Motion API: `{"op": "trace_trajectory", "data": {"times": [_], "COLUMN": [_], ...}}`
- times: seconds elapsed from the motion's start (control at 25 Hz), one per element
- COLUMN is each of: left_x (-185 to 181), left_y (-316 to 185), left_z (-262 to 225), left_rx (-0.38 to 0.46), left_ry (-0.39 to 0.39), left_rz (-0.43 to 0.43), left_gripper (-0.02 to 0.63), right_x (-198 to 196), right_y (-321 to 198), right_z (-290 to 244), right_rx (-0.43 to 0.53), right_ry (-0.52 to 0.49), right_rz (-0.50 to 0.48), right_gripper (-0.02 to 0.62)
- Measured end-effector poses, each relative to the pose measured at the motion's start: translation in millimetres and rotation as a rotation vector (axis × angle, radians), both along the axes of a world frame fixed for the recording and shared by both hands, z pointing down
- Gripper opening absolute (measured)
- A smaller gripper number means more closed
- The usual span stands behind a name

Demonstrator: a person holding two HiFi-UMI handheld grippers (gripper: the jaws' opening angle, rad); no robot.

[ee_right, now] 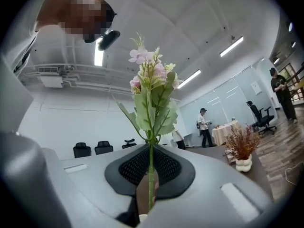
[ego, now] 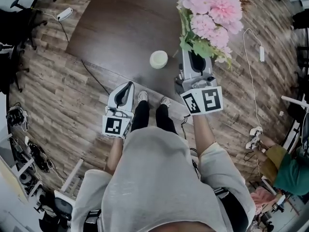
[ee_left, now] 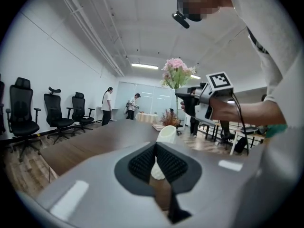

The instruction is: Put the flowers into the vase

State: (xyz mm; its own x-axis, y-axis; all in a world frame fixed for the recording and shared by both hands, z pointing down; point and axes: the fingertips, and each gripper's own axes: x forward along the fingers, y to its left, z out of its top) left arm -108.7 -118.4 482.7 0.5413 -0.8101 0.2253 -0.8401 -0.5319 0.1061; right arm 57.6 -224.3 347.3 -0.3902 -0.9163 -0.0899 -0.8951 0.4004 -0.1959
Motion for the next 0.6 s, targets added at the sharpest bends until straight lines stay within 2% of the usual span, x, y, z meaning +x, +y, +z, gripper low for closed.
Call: {"op": "trace_trajectory", "data": {"times": [0.2,0.4,0.6], "left_x": [4.8,-18.3,-25.2], "left_y": [12.5,4.9,10.6], "left_z": [-2.8,4.7,14.1], "left_rx": [0.010,-0.018,-0.037], "left_ry": [-0.003,-0.003,-0.006], "left_rz": [-0.028,-0.047,-0.039], "left_gripper": [0.011,0.011,0.011], "right_x": [-8.9,-36.9,-50.7], "right_y": [2.7,-10.4,-2.7], "right_z": [-8.3,12.3,35.6], "right_rx": [0.032,-0.002,-0.020], "right_ry": [-0.013,-0.019,-0.026], "right_rz": [-0.049,-0.081,-0.098], "right_gripper": [0.021,0.021,0.021]}}
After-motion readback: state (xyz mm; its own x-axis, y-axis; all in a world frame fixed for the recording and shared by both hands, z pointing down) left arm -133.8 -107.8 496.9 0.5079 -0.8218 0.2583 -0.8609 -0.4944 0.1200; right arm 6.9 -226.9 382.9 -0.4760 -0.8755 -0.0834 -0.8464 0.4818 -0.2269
